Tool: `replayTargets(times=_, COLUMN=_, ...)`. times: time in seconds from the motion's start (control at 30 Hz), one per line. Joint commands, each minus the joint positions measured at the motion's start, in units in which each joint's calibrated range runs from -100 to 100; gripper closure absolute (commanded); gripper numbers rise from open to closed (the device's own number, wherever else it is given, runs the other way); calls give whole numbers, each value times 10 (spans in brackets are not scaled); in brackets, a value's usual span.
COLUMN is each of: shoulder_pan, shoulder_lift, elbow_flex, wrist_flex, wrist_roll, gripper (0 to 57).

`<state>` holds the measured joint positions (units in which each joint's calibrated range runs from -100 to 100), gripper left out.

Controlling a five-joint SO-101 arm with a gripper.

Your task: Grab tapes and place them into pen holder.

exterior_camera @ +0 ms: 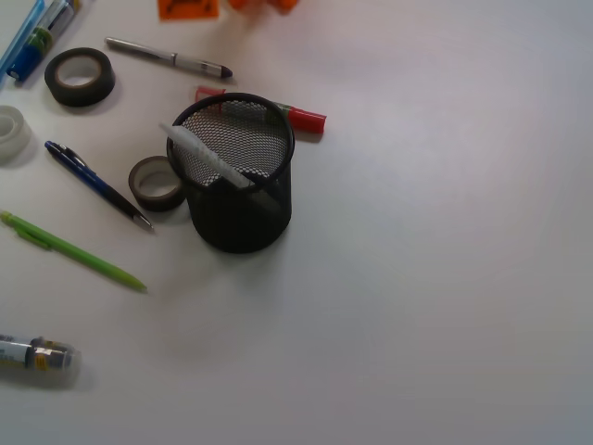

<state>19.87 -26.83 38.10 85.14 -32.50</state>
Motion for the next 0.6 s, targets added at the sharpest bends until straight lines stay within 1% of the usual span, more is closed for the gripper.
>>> replayTargets(times=0.0, shoulder_pan=3, shoulder_lift=106, elbow_flex=-71, wrist_flex=2, wrist_roll=-49, gripper=113)
replayTargets(times=0.17, shoulder_pan=6, shoulder_lift=211, elbow_flex=-171, wrist_flex=17, wrist_roll=-79, gripper=113)
replayTargets(times=0.27, shoulder_pan=14, shoulder_lift=261, elbow_flex=-215, wrist_flex=12, wrist_roll=-81, gripper=113)
replayTargets(times=0.5, shoulder_pan=92, shoulder_lift=388, elbow_flex=-284, wrist_flex=17, wrist_roll=-44, gripper=116)
replayTargets(times=0.57, shoulder_pan=110, shoulder_lift=414, elbow_flex=-294, wrist_flex=24, wrist_roll=-36, gripper=143)
